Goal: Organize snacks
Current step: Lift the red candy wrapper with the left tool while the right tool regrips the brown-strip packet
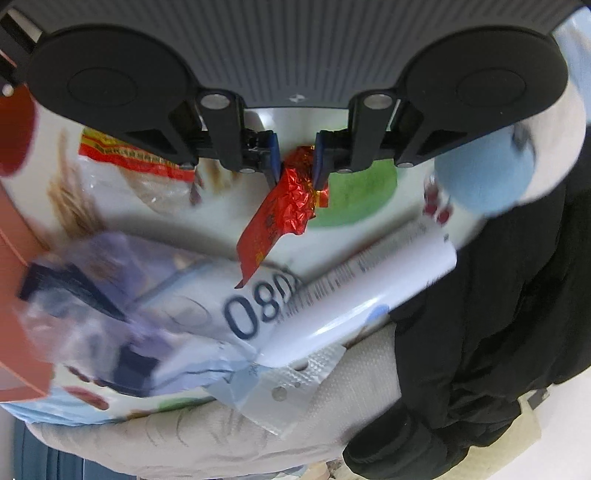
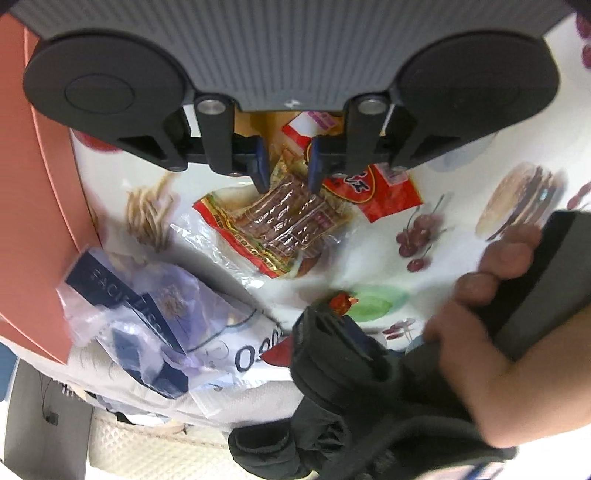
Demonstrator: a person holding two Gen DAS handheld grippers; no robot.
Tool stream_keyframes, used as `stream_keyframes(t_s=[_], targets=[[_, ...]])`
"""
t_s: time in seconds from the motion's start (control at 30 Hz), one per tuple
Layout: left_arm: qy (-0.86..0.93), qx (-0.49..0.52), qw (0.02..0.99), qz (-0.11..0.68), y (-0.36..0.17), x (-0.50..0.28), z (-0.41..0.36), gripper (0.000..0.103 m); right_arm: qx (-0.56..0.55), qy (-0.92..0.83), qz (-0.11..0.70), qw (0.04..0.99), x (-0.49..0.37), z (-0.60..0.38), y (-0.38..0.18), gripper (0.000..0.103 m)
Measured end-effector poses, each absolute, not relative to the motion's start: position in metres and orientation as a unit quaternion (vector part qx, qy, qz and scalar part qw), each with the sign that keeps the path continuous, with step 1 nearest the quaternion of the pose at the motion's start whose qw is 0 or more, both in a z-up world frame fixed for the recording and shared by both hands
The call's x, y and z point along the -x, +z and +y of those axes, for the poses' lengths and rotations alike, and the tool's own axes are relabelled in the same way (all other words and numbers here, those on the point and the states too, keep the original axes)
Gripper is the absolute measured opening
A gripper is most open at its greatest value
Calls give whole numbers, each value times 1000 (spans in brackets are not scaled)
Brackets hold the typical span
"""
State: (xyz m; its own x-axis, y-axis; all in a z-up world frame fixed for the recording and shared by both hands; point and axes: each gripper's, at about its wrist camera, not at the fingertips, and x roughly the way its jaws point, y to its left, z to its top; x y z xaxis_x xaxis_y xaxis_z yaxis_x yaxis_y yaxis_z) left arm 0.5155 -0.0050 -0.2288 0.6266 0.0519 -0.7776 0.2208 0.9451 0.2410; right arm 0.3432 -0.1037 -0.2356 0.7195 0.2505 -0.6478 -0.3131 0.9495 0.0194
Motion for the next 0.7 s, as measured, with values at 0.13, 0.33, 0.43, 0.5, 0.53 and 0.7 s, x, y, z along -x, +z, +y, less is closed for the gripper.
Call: stream_keyframes(t_s=[0.13,0.33,0.43,0.5,0.53,0.7], targets=[[-47,-129,888,438,-221,-475,-4,20,54,151,351,923,-321,-111,-234,23],[-47,-89,887,451,-212,-411,-3,20,65,150,364,917,-281,-123,-230,20],[-44,-68,888,453,-206,-377,-2,20,73,153,371,913,-260,-129,-226,20],[-41,-53,888,454,-203,-355,0,20,76,154,375,911,-245,-131,-224,19],[-40,-49,888,455,-203,-345,0,20,76,155,378,910,-235,-132,-223,19],[-33,-12,886,463,-202,-294,7,20,78,156,388,905,-195,-141,-220,18]])
